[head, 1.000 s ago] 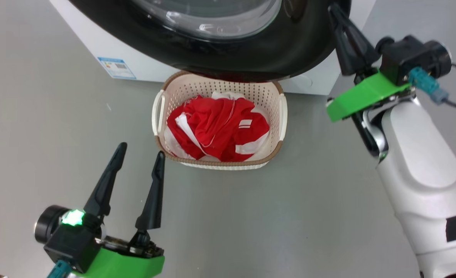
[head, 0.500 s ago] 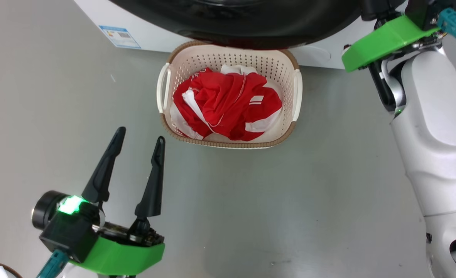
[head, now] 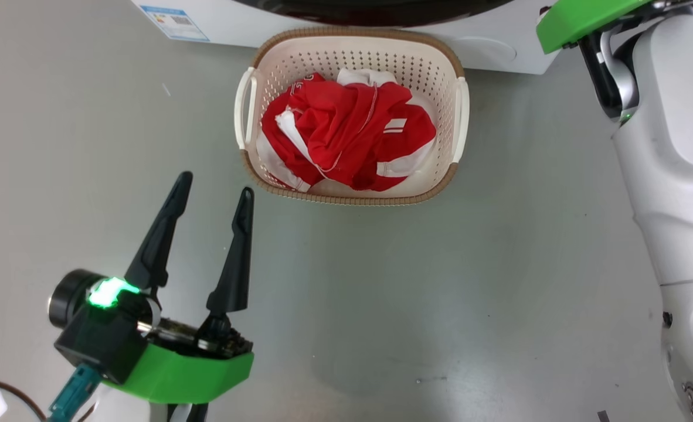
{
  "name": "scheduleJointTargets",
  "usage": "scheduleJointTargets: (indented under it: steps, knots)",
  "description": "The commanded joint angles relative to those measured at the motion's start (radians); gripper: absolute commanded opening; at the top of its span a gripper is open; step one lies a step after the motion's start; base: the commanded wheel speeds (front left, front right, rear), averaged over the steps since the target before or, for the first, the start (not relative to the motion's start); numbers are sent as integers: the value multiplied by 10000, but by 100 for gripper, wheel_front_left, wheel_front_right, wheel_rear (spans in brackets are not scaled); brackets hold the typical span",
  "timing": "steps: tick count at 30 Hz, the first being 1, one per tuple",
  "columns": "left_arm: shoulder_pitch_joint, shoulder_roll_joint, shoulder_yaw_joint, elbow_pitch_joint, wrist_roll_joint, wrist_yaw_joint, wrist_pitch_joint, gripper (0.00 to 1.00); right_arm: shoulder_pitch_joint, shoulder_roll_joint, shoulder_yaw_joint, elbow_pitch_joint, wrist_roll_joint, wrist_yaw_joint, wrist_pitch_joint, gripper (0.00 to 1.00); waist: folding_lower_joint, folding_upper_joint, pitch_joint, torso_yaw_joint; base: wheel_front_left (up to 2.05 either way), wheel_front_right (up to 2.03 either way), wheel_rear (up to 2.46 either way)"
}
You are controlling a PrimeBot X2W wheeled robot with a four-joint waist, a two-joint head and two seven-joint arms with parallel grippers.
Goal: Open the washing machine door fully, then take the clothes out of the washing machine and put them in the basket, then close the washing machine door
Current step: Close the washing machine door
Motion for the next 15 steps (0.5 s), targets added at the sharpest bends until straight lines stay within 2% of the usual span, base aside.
scheduleJointTargets:
  steps: [1, 15]
  knots:
    - [-209, 105, 265, -248, -34, -54, -49, 100, -278, 187, 102, -88, -114, 44, -49, 0, 0, 0, 89, 23, 0, 0, 0]
    - [-382, 98, 102, -103, -386, -67, -49, 100, -969, -23, -123, 593, -372, 44, -49, 0, 0, 0, 187, 181, 0, 0, 0]
